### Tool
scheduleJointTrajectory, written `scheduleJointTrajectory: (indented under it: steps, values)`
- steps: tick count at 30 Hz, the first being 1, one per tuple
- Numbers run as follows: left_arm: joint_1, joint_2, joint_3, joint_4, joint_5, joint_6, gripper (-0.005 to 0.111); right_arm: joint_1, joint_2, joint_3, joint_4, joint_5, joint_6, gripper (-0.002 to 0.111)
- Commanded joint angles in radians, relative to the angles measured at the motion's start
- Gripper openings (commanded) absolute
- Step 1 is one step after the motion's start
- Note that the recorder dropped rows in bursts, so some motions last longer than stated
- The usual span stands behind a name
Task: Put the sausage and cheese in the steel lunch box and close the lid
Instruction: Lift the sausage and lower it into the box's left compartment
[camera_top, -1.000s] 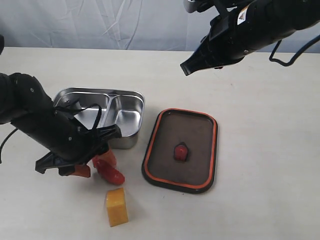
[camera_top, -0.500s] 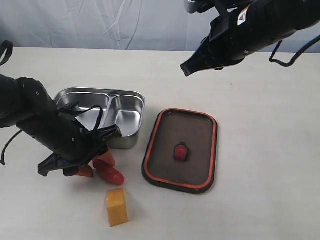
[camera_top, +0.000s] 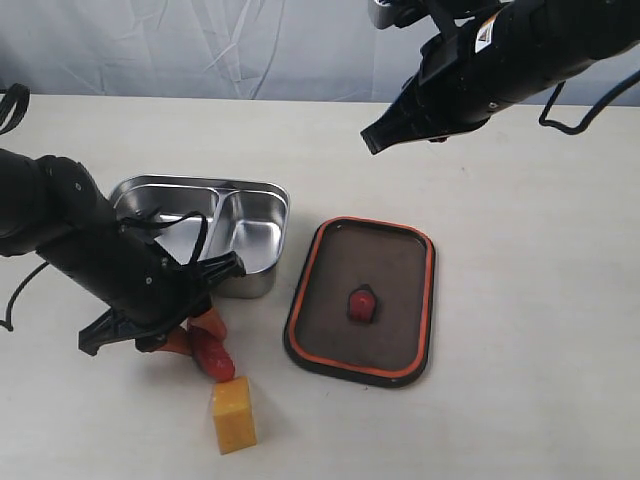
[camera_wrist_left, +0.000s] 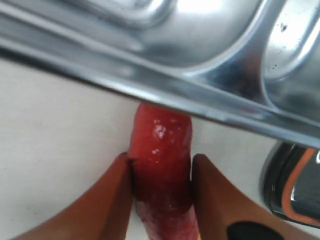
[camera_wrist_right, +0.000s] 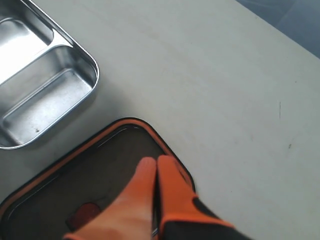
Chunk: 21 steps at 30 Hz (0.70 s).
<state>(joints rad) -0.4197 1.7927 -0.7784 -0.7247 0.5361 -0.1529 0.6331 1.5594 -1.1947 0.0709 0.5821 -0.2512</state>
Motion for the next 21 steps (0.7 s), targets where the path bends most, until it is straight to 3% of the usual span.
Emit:
scheduleJointTrajectory:
  steps: [1, 21]
  values:
    - [-0.008, 0.014, 0.011, -0.002, 0.087, 0.018, 0.0, -0.006, -0.008, 0.002, -0.002, -0.001, 0.0, 0.0]
    - [-0.008, -0.293, 0.005, 0.089, 0.058, 0.015, 0.0, -0.006, -0.008, 0.002, -0.019, -0.001, 0.0, 0.0]
